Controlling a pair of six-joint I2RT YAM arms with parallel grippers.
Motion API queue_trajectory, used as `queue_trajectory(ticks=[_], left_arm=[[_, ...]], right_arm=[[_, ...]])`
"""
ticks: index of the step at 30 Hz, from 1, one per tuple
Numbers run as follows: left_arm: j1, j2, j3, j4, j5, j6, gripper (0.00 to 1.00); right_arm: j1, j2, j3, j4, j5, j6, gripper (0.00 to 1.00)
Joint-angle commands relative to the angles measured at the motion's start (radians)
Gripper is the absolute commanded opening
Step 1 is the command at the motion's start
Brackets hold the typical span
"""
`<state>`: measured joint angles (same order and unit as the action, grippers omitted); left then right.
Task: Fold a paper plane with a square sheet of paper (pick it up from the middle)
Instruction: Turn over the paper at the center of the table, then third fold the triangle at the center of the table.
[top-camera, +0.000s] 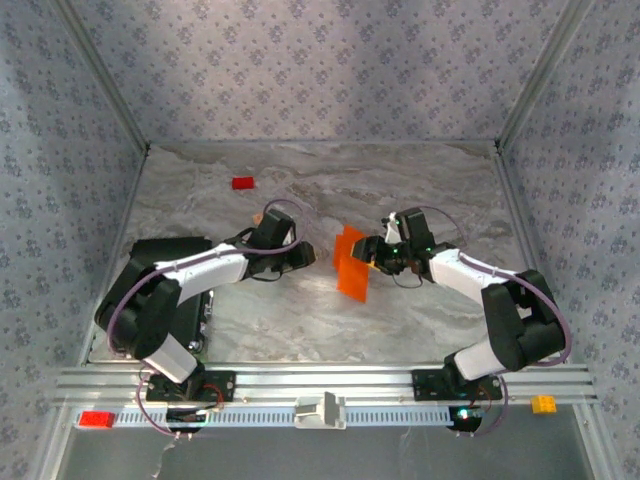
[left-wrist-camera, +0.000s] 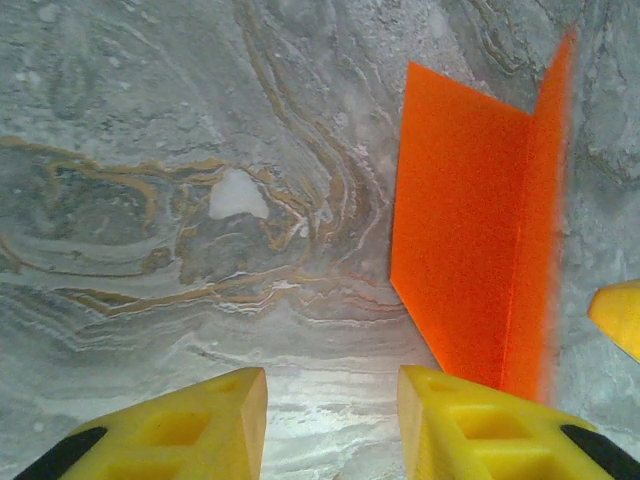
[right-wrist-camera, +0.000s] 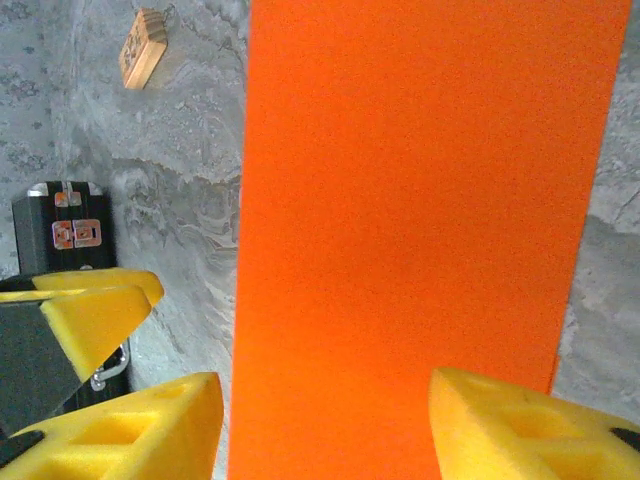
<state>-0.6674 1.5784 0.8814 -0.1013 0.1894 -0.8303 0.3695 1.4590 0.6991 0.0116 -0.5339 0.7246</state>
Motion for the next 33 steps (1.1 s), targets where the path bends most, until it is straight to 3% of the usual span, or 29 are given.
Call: queue_trajectory(ticks=[1, 5, 8, 11, 15, 28, 33], left_arm=[[0.004, 0.029, 0.036, 0.033, 0.061, 0.008, 0.4], [0.006, 0.063, 0.05, 0.054, 0.091, 0.0, 0.41], [0.008, 0.084, 0.055, 0.08, 0.118, -0.008, 0.43], [0.011, 0.118, 0.074, 0.085, 0.153, -0.01, 0.43], [0.011, 0.164, 0.093, 0.103, 0.204, -0.019, 0.43], [0.013, 0.3, 0.173, 0.076, 0.302, -0.019, 0.43], [0.009, 0.336, 0.185, 0.049, 0.333, -0.005, 0.38]], right_arm=[[-0.012, -0.009, -0.014, 0.025, -0.052, 0.006, 0.59], [-0.021, -0.005, -0.018, 0.002, -0.026, 0.007, 0.58], [-0.035, 0.029, -0.018, -0.021, 0.006, 0.013, 0.47], [-0.041, 0.069, -0.038, 0.063, -0.049, 0.042, 0.29], [-0.045, 0.133, -0.025, 0.109, -0.083, 0.06, 0.16], [-0.053, 0.271, -0.035, 0.031, -0.035, 0.017, 0.11], [-0.06, 0.281, -0.042, 0.031, -0.035, 0.006, 0.11]])
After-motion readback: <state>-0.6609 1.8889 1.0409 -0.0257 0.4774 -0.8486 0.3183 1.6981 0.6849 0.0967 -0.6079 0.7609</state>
